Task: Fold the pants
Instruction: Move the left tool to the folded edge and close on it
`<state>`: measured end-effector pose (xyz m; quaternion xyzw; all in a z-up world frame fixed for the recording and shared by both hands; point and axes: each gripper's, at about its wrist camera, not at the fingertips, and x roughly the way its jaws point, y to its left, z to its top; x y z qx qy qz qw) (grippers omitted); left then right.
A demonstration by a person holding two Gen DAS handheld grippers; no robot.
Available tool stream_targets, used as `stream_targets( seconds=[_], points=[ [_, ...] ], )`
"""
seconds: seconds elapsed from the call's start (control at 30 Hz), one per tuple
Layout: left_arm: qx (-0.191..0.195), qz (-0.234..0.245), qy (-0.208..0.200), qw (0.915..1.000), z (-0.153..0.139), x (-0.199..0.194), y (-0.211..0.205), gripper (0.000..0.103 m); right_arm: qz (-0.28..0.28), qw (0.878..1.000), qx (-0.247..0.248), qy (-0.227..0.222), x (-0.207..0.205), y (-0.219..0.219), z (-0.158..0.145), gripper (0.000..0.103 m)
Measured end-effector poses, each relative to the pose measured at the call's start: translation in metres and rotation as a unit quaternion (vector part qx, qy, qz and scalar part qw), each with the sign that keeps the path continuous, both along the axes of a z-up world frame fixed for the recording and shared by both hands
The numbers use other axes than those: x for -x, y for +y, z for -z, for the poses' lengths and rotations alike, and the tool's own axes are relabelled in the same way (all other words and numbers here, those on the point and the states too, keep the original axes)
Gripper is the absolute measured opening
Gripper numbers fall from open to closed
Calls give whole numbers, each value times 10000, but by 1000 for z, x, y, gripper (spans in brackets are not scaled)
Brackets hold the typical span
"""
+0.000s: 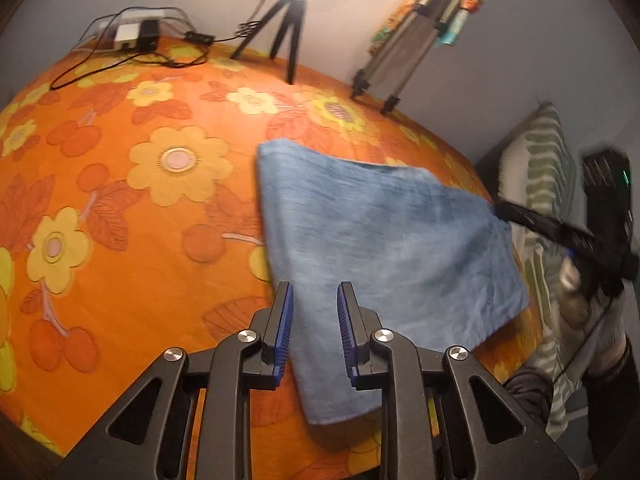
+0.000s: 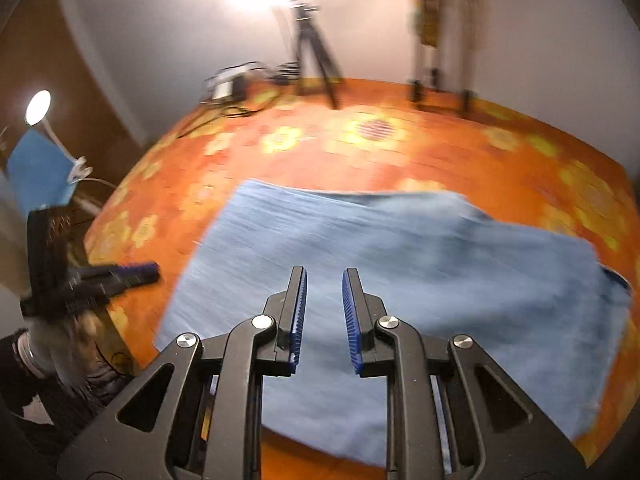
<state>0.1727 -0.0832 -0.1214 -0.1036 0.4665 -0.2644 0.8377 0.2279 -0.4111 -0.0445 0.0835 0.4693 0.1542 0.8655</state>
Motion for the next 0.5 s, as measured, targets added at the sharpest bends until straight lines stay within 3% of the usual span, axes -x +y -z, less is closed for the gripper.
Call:
stream_targets(
  seconds=[0.17, 0.37, 0.5],
  points=[
    [51, 544, -259, 9982, -3, 12, -19, 20, -446, 9987, -227, 14, -42, 58, 17, 19],
    [96, 672, 237, 9974, 21, 7, -21, 20, -625, 9953, -588, 457, -100, 111, 55, 18],
    [65, 755, 360, 9965, 29, 10, -16, 20, -840, 9936, -387, 640, -120, 141, 73, 18]
  ],
)
